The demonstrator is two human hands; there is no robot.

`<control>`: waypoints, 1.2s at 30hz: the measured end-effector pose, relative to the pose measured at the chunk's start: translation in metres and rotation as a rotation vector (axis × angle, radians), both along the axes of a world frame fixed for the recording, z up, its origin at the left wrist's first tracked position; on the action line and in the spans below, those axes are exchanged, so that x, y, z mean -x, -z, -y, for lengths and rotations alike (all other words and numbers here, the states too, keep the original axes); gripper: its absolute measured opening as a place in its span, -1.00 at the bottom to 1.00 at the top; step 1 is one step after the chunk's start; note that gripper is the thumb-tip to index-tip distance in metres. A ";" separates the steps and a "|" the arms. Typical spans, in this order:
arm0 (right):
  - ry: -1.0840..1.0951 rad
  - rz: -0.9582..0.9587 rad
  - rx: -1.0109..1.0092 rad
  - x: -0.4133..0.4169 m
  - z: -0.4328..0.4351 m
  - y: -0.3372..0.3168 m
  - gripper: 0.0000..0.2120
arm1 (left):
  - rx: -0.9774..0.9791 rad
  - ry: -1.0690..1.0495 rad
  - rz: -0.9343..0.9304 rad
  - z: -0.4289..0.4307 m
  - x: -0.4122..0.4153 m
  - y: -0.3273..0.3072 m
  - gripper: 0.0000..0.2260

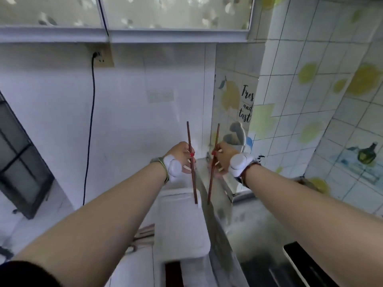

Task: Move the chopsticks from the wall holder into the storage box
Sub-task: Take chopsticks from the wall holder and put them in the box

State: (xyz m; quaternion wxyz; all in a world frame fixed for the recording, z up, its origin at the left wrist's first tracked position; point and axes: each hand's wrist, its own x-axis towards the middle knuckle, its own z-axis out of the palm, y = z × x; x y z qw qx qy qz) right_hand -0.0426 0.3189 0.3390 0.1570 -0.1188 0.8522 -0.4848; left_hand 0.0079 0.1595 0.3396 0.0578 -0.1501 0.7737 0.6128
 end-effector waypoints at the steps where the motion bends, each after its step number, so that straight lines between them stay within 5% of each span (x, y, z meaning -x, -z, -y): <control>1: -0.052 0.063 -0.054 -0.009 0.005 0.025 -0.92 | -0.031 -0.025 0.004 -0.001 -0.014 0.024 -0.78; 4: -0.122 0.374 -0.113 -0.029 0.012 0.082 -0.83 | -0.051 -0.129 0.032 -0.006 -0.046 0.080 -0.78; 10: -0.272 0.654 -0.314 -0.066 0.011 0.197 -0.80 | -0.076 -0.167 0.307 0.003 -0.102 0.189 -0.94; 15: -0.493 0.703 -0.509 -0.096 0.010 0.256 -0.60 | -0.128 -0.058 0.553 0.007 -0.138 0.259 -0.92; 21: -0.469 0.945 -0.573 -0.115 0.011 0.328 -0.62 | -0.143 -0.016 0.753 -0.002 -0.157 0.336 -0.76; 24: -0.460 0.948 -0.540 -0.121 0.013 0.363 -0.63 | -0.194 -0.053 0.819 -0.004 -0.163 0.365 -0.97; 27: -0.250 0.892 -0.378 -0.113 0.019 0.403 -0.93 | -0.232 -0.151 0.869 -0.001 -0.147 0.393 -0.90; 32: 0.174 1.164 -0.076 -0.100 0.026 0.439 -0.75 | -0.231 -0.206 0.893 0.005 -0.118 0.446 -0.90; 36: 0.488 1.346 0.180 -0.085 0.032 0.476 -0.74 | -0.177 -0.173 0.936 0.006 -0.094 0.486 -0.62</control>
